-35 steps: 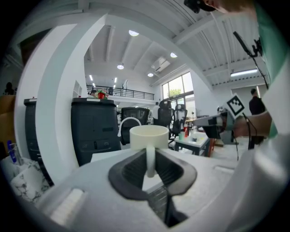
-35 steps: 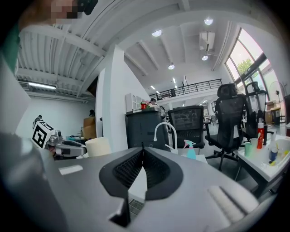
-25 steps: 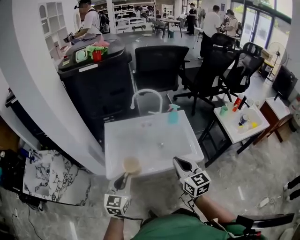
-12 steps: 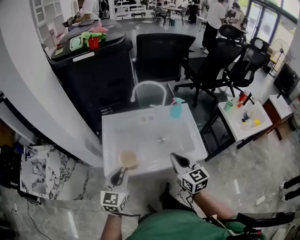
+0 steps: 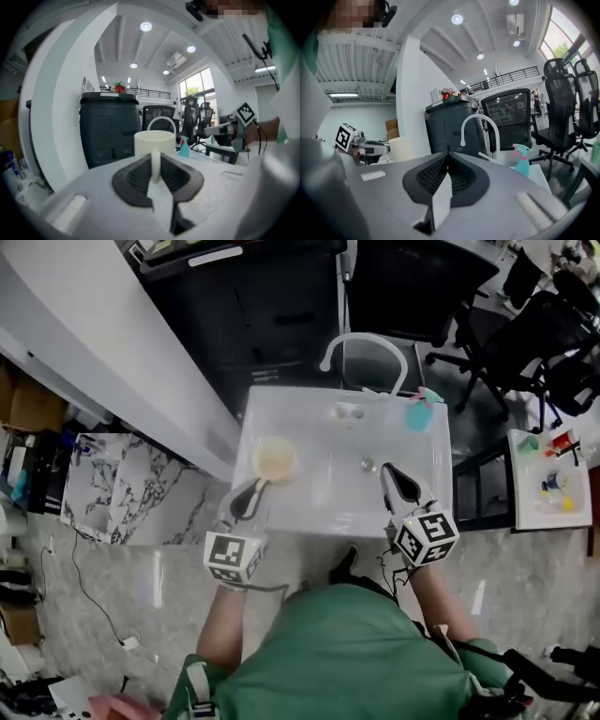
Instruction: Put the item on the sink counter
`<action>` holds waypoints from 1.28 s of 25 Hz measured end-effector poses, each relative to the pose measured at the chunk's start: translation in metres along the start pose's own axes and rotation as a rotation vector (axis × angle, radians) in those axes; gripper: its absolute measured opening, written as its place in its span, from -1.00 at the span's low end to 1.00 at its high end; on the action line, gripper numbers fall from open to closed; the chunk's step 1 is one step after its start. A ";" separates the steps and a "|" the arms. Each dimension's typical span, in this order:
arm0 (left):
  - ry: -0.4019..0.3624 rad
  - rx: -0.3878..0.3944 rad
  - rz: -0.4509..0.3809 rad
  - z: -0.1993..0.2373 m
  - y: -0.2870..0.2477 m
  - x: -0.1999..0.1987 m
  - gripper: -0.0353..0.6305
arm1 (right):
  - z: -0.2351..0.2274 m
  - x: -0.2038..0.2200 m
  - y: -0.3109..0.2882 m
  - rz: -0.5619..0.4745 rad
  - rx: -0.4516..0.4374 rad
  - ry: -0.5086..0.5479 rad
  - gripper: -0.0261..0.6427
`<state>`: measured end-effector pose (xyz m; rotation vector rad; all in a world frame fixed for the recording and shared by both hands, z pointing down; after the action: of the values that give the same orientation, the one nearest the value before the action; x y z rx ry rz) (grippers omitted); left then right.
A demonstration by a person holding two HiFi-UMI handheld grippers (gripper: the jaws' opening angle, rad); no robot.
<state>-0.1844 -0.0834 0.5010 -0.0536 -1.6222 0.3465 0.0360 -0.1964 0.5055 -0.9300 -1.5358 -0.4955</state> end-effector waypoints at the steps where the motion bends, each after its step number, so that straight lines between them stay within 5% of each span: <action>1: 0.003 -0.016 0.007 0.004 -0.008 -0.001 -0.77 | -0.009 -0.001 -0.006 0.003 -0.004 -0.006 -0.92; 16: -0.018 -0.105 0.034 0.083 -0.082 -0.007 -0.77 | -0.065 0.004 -0.057 0.050 0.021 -0.061 -0.92; 32: -0.046 0.054 0.050 0.212 -0.186 0.042 -0.77 | -0.044 0.006 -0.135 0.106 0.234 -0.070 -0.92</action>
<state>-0.3638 -0.2902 0.5799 -0.0457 -1.6584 0.4330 -0.0424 -0.3077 0.5461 -0.8483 -1.5603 -0.2038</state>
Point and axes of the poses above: the fingertips, and each gripper's own axes: y backward along the fingers, z to its left, x out of its underside, the point moved 2 cm from there along y, backward along the fingers, and after that the axes turned 2 degrees about x, right-handed, at the moved point
